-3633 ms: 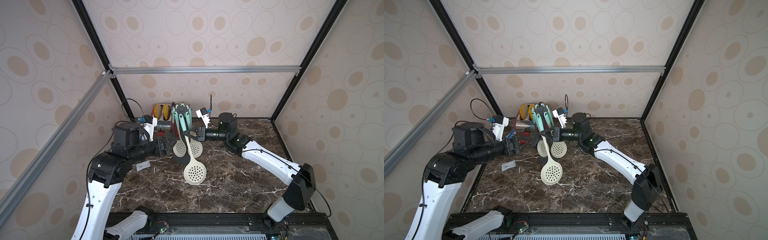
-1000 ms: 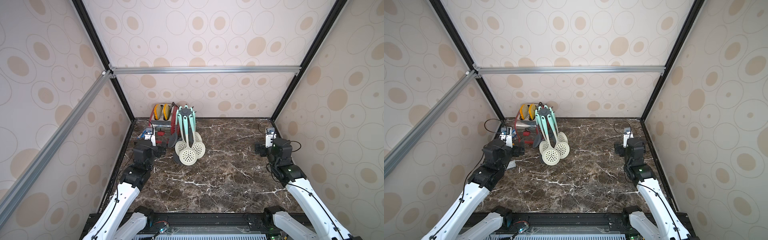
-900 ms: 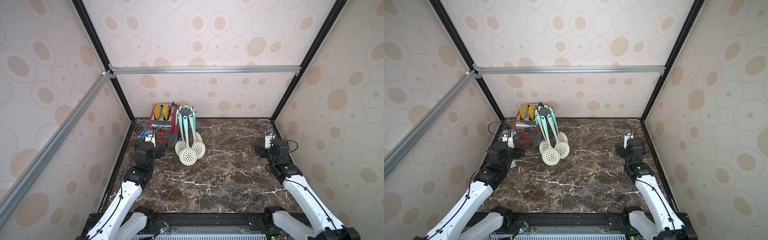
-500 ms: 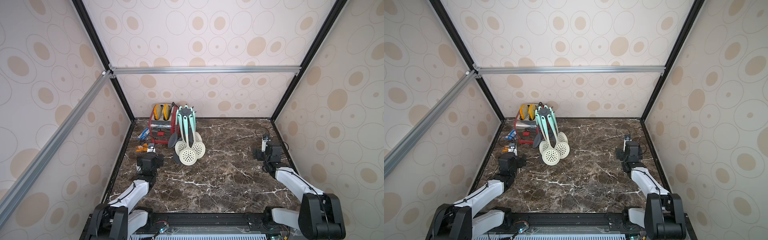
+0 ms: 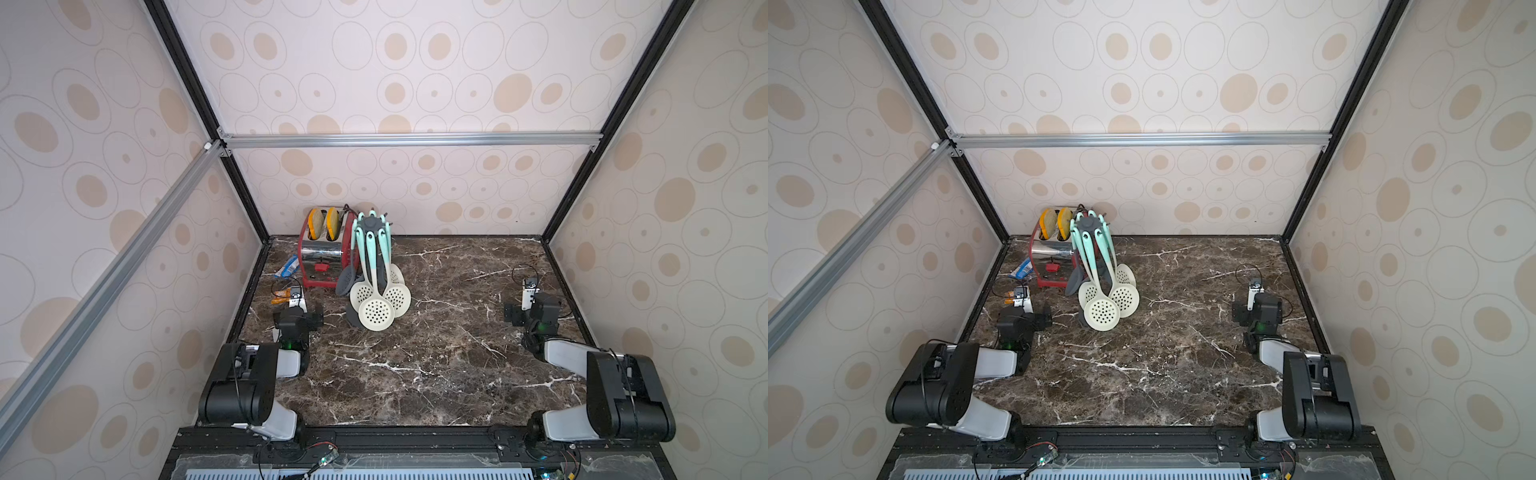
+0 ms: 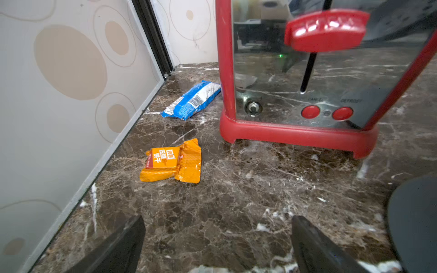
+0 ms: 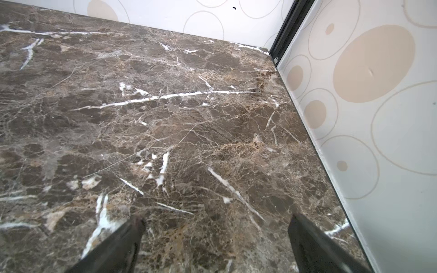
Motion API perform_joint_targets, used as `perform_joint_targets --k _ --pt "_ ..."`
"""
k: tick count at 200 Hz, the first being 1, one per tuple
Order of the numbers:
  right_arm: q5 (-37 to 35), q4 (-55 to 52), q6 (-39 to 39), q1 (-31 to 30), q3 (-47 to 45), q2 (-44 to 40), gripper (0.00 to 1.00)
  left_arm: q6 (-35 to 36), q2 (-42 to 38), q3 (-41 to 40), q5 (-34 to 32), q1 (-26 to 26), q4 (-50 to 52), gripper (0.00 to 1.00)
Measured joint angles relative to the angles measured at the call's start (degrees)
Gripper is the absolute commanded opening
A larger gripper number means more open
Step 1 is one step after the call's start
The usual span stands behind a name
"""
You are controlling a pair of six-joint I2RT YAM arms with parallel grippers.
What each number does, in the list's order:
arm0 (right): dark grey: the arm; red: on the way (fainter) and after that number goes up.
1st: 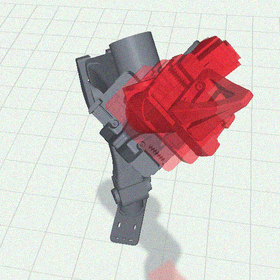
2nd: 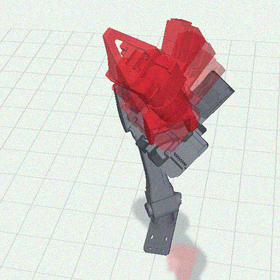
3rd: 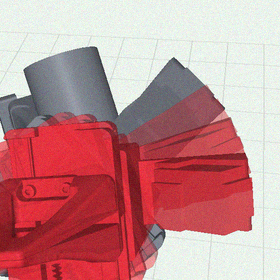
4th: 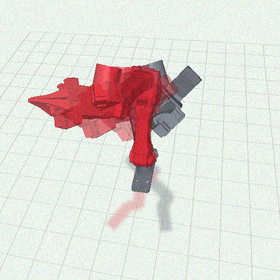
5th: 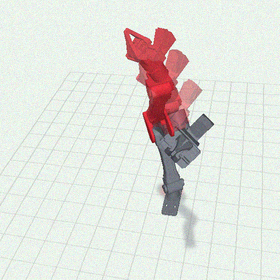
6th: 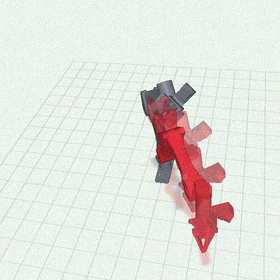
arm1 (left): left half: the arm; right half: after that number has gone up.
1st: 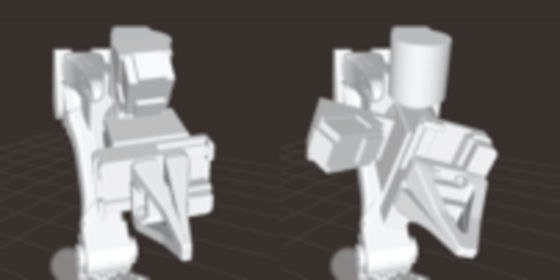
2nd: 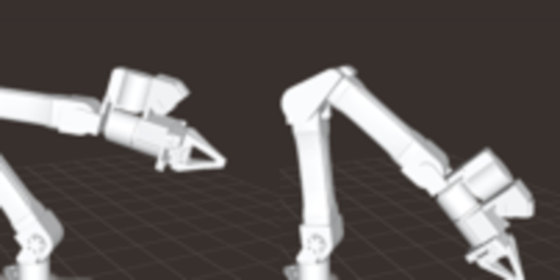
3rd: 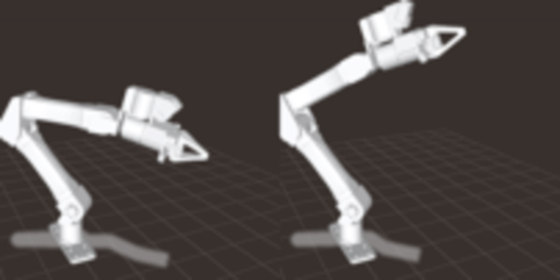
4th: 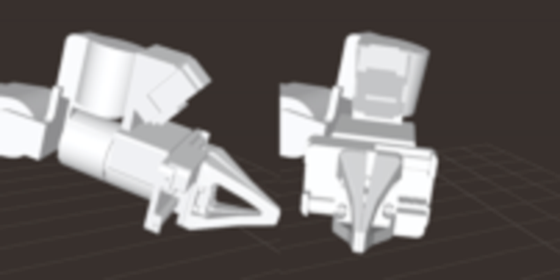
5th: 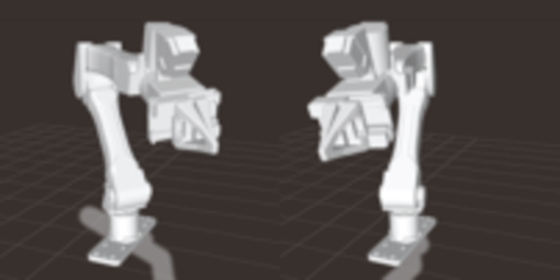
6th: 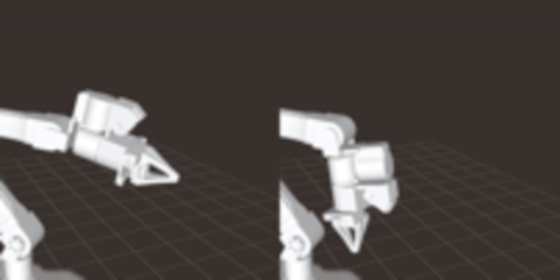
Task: Hang the skimmer on the kitchen utensil rack
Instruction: Reset both arms
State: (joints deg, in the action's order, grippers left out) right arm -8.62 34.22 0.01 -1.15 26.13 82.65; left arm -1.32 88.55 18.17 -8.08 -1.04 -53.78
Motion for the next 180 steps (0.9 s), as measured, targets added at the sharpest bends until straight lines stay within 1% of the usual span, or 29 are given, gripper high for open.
perform_joint_targets --k 13,25,44,100,180 --pt "0.2 3.2 0.0 0.0 -0.9 1.5 1.0 0.0 0.0 0.5 0.3 0.0 0.3 0.99" --pt "0.4 6.4 0.0 0.0 -1.7 3.7 1.0 -0.2 0.1 2.6 0.1 0.0 2.7 0.99" --pt "0.9 7.5 0.2 0.0 -2.3 5.4 0.99 -0.4 0.2 4.9 0.0 0.0 3.3 0.99" --pt "0.9 10.4 0.5 -0.1 -2.3 5.5 1.0 -0.4 0.2 5.5 -0.3 0.0 4.5 0.99" --pt "1.2 10.8 1.1 -0.1 -2.3 5.5 1.0 -0.4 0.2 5.5 -0.4 0.0 5.1 0.99"
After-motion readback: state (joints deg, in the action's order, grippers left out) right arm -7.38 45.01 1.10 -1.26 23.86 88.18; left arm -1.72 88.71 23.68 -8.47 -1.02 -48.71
